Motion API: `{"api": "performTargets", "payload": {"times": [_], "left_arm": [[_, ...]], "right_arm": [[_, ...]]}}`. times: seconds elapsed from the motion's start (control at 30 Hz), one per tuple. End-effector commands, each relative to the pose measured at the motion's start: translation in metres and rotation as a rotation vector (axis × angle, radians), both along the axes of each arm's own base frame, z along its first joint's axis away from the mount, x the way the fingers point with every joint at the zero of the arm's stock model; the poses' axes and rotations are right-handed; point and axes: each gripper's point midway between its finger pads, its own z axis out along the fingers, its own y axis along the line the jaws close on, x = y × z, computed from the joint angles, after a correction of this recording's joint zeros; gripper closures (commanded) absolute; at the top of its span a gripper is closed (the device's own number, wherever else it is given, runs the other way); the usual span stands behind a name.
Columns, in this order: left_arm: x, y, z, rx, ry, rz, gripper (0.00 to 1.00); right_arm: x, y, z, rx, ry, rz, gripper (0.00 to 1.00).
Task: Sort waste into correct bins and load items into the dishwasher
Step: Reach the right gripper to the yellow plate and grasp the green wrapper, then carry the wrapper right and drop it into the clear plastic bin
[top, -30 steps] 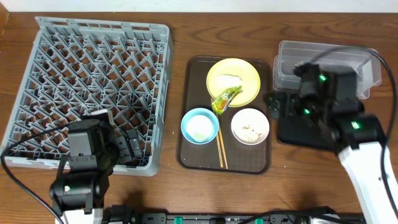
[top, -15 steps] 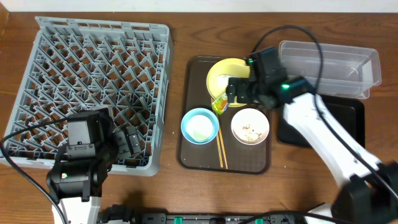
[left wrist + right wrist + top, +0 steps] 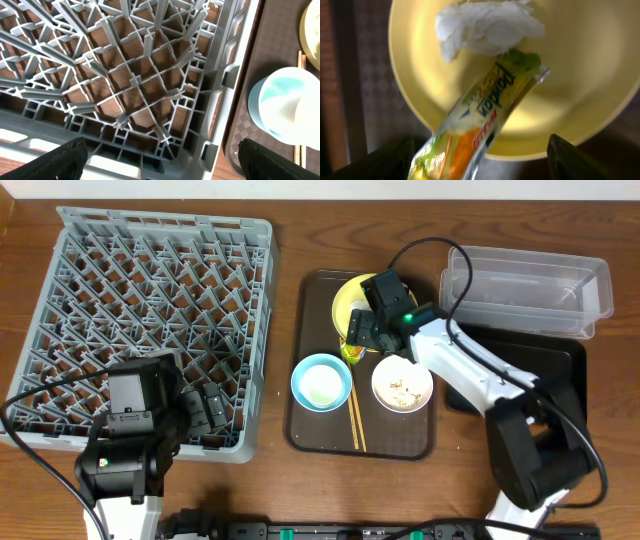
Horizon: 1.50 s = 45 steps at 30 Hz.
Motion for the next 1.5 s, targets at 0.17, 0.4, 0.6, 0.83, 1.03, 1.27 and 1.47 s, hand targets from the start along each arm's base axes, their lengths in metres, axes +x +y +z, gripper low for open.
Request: {"api": "performTargets", "payload": {"times": [0.17,0.4,0.6,0.83,1.03,1.27,1.47], "left_arm": [[0.003,0.001,0.009,0.0,-0.019,0.009,0.02],[0.002,0.001,0.008,0.0,-0.018,0.009,0.02],[0.002,0.001,0.009,0.0,-0.018,0.009,0.02],[0.003,0.001,0.009,0.0,-0.019,0.009,0.02],[0.003,0.001,0.009,0.0,-0.018,0.009,0.02],[0.003,0.001,0.009,0.0,-0.018,0.009,0.02],[0.002,0.001,0.009,-0.001,-0.018,0.01,0.02]], "right_arm": [[0.013,0.006,-0.016,0.008,-0.011,-0.076,0.24],[0.014,0.007,-0.027,0.01,0.0,-0.092,0.6],[0.022,0.003,-0.017,0.02,-0.027,-0.095,0.97],[0.042,-0.027,0.061,0.026,-0.198,-0.06,0.99],[0.048,-0.122,0.141,-0.107,-0.379,-0.298,0.99],[0.049,-0.225,0.162,-0.188,-0.419,-0.556,0.98],[0.062,-0.282,0.143,-0.182,-0.407,-0.698,0.69]]}}
